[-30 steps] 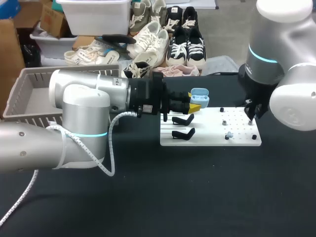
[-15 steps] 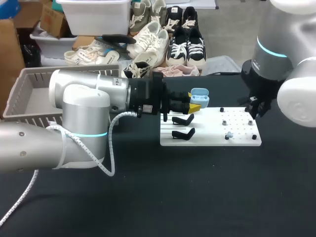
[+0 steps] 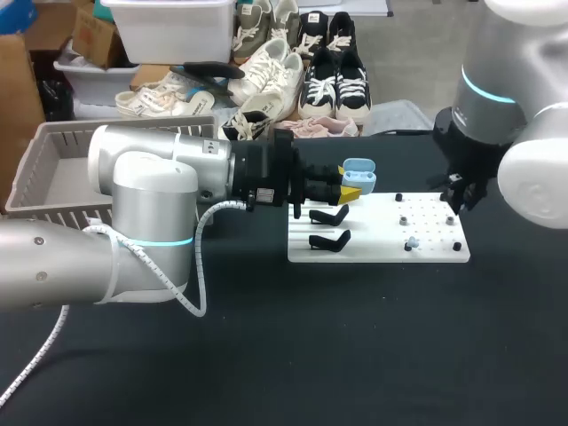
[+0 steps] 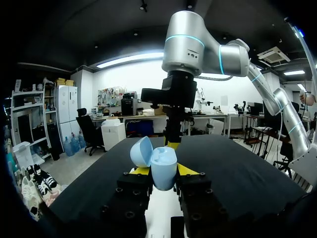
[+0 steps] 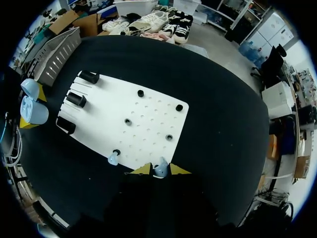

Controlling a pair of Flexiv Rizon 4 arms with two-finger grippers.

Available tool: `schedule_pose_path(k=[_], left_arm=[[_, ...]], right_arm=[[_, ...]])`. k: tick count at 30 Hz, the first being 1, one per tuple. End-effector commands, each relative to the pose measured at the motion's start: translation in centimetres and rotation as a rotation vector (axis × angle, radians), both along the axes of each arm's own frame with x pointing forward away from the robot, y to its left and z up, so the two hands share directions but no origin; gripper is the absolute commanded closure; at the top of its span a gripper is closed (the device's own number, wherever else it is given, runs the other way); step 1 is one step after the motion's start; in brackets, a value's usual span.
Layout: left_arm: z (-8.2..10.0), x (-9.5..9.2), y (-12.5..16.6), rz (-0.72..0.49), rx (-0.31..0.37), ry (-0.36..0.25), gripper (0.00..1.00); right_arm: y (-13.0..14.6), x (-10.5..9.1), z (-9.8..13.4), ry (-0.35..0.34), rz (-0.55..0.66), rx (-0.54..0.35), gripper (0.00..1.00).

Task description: Pick up each earbud case from the left stands, insert the matching earbuds, close the lid, and place the case in the box.

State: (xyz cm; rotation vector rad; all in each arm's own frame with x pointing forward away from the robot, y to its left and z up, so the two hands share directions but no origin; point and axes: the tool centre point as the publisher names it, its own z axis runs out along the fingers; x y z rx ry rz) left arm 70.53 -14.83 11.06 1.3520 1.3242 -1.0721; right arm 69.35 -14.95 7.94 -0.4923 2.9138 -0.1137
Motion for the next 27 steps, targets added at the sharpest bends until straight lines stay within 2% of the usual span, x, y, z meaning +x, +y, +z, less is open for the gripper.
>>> schedule_pose_path(k=[1, 5, 6, 8, 9, 11, 18, 20, 23, 27], left_arm=[[-0.1, 0.0, 0.0, 0.001, -0.003, -0.001, 1.0], [-0.1, 0.0, 0.0, 0.001, -0.003, -0.001, 1.0], [-0.1, 0.0, 0.0, 0.001, -0.003, -0.001, 1.0], [-0.1, 0.0, 0.0, 0.001, -0.003, -0.001, 1.0], [-0.1, 0.0, 0.0, 0.001, -0.003, -0.001, 1.0], [-0.1, 0.0, 0.0, 0.001, -0.003, -0.001, 1.0], [-0.1, 0.0, 0.0, 0.001, -0.003, -0.001, 1.0], [-0.1, 0.0, 0.0, 0.001, -0.003, -0.001, 1.0], [-0.1, 0.0, 0.0, 0.001, -0.003, -0.001, 1.0], [-0.1, 0.0, 0.0, 0.001, -0.003, -0.001, 1.0]], right_arm=[[0.0, -0.2, 0.0, -0.005, -0.001, 0.0, 1.0], [0.0, -0.2, 0.0, -0.005, -0.001, 0.0, 1.0], [0.5, 0.1, 0.1, -0.015, -0.034, -0.009, 1.0], [1.2, 0.6, 0.5, -0.013, -0.098, 0.033, 1.0], [1.5, 0.7, 0.6, -0.019, -0.14, 0.017, 1.0], [2.0, 0.9, 1.0, -0.009, -0.226, 0.067, 1.0], [3.6, 0.4, 2.4, 0.037, -0.615, 0.035, 1.0], [4.0, -0.1, 3.1, 0.052, -0.763, -0.006, 1.0], [4.8, -0.8, 4.1, 0.088, -0.886, -0.006, 1.0], [6.2, -1.5, 5.5, 0.096, -1.012, 0.017, 1.0]])
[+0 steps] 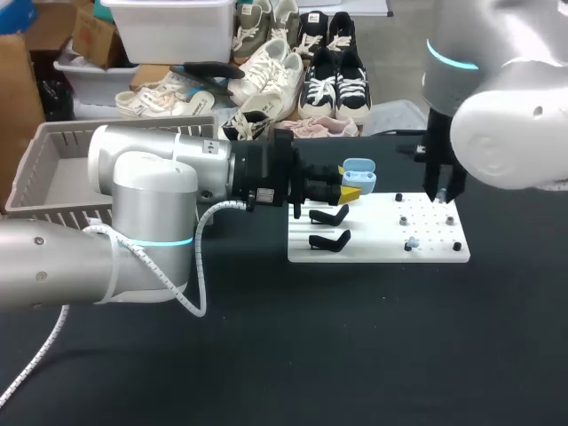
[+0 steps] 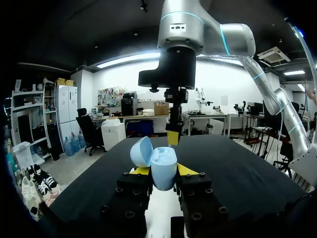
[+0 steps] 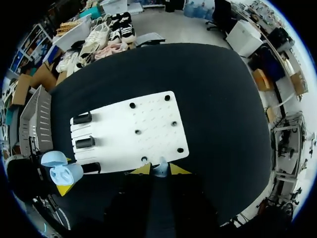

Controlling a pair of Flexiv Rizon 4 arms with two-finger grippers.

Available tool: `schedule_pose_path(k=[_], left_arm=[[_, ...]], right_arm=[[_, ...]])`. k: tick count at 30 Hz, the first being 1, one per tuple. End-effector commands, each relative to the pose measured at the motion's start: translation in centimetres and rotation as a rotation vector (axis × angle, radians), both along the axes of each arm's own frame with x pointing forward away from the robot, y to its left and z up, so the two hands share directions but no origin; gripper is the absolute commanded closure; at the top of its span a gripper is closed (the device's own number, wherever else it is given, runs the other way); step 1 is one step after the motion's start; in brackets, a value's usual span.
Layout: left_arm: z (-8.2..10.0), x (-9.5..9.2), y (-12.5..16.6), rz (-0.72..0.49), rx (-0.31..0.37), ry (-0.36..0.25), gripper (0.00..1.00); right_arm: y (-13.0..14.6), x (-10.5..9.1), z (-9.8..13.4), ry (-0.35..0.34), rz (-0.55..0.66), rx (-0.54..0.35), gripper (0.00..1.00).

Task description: Pick up each earbud case from the left stands, insert the matching earbuds, close the lid, and place the case in the box.

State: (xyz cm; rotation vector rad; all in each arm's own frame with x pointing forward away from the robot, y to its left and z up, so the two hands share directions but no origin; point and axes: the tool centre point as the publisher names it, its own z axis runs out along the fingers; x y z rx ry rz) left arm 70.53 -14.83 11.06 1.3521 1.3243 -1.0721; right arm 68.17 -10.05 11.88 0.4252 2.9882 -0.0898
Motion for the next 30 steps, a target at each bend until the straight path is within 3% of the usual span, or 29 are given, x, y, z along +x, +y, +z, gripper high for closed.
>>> schedule_pose_path(k=[1, 9, 17, 30], left_arm=[[-0.1, 0.0, 0.0, 0.001, -0.003, -0.001, 1.0], [-0.1, 0.0, 0.0, 0.001, -0.003, -0.001, 1.0], [-0.1, 0.0, 0.0, 0.001, -0.003, -0.001, 1.0], [-0.1, 0.0, 0.0, 0.001, -0.003, -0.001, 1.0]], right_arm=[[1.5, -0.5, 1.9, 0.076, -0.42, -0.031, 1.0], [4.7, -0.8, 5.6, 0.007, -0.481, -0.019, 1.0], [8.3, 0.7, 7.8, -0.04, -0.481, -0.017, 1.0], [12.2, 1.8, 8.1, -0.064, -0.443, 0.001, 1.0]])
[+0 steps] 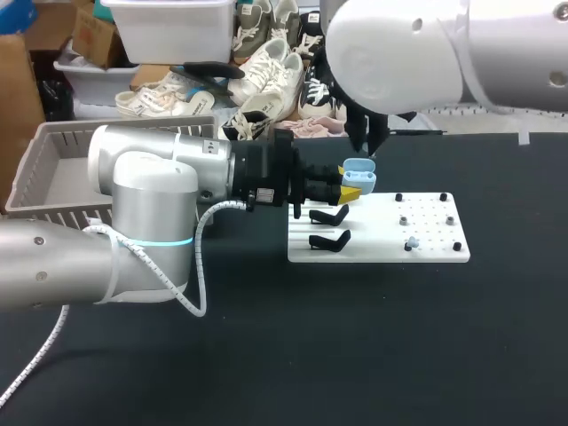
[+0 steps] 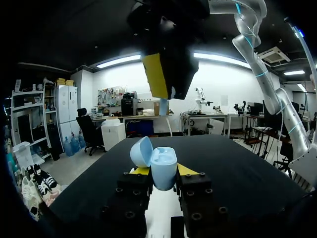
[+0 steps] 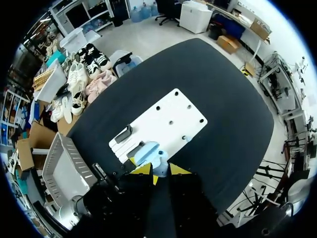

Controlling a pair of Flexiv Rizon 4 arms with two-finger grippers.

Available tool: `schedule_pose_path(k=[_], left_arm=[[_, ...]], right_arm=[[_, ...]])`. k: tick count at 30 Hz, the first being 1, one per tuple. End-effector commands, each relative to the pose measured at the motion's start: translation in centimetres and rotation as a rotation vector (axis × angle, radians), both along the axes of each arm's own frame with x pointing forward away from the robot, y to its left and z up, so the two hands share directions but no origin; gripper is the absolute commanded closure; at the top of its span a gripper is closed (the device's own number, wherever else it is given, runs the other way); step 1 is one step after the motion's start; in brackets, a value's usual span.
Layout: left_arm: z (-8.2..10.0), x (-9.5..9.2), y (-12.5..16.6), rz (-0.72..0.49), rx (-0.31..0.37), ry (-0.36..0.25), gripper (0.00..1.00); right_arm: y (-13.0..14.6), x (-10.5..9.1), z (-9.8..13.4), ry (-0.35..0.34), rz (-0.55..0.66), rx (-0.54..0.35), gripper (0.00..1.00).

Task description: Pick up each earbud case from the left stands, insert the matching earbuds, close the lid, and place the case in the box.

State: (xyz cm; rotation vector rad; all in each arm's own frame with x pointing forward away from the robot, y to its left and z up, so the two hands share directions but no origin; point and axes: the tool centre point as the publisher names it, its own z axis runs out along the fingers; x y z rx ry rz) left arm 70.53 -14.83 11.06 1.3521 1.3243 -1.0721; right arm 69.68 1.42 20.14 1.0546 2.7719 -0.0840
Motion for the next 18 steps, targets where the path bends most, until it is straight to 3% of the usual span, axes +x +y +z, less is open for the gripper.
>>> schedule_pose_path(k=[1, 18], left_arm=[[-0.1, 0.0, 0.0, 0.001, -0.003, -0.001, 1.0], [-0.1, 0.0, 0.0, 0.001, -0.003, -0.001, 1.0]], right_arm=[[0.9, 0.3, -0.4, 0.011, 0.003, -0.013, 1.0], [0.9, -1.1, -2.0, 0.017, 0.0, -0.006, 1.0]])
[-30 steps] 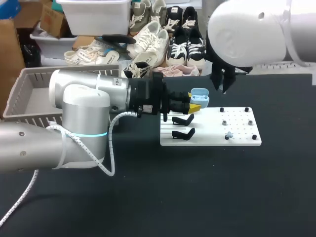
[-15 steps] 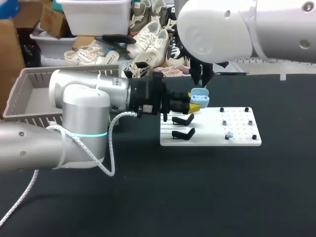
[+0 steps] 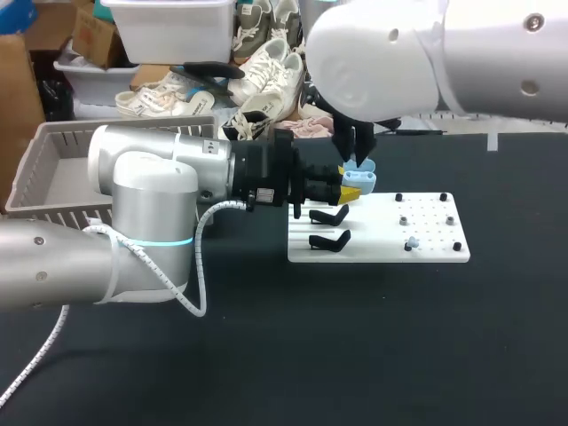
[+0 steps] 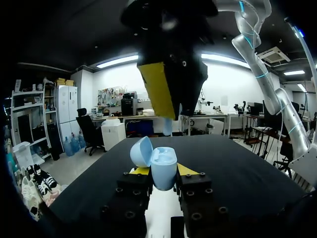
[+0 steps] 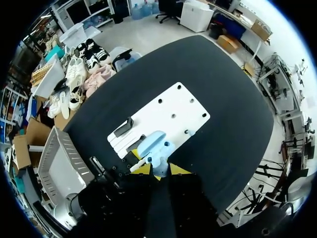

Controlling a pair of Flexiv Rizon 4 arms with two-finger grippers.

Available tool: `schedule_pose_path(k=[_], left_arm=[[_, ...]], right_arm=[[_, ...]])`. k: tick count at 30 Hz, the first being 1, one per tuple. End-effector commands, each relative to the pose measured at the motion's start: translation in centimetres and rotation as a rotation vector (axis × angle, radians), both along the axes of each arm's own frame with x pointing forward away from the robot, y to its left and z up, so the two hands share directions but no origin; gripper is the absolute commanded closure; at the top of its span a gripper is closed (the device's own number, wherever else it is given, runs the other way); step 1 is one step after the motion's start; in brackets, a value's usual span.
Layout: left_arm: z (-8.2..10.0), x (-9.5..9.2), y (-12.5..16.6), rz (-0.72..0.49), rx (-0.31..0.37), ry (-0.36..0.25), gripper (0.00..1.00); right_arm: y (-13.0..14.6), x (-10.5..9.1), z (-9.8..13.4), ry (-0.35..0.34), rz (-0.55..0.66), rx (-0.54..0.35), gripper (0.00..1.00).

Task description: Pick up each earbud case from the left stands, insert the matching earbuds, close the lid, and place the case in the box.

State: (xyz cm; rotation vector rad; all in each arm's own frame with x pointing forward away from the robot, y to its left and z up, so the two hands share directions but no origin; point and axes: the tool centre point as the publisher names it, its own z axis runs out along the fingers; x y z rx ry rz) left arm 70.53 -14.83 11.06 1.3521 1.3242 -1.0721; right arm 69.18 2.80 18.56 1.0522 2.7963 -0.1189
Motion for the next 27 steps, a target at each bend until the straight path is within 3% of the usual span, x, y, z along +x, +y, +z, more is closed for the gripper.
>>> schedule_pose_path(k=[1, 27], left_arm=[[-0.1, 0.0, 0.0, 0.001, -0.003, -0.001, 1.0], [-0.1, 0.0, 0.0, 0.001, -0.003, -0.001, 1.0]], right_arm=[[-0.7, -0.6, -0.6, -0.01, -0.009, 0.009, 1.0], [-1.4, 0.5, -1.6, -0.011, -0.016, 0.043, 1.0]])
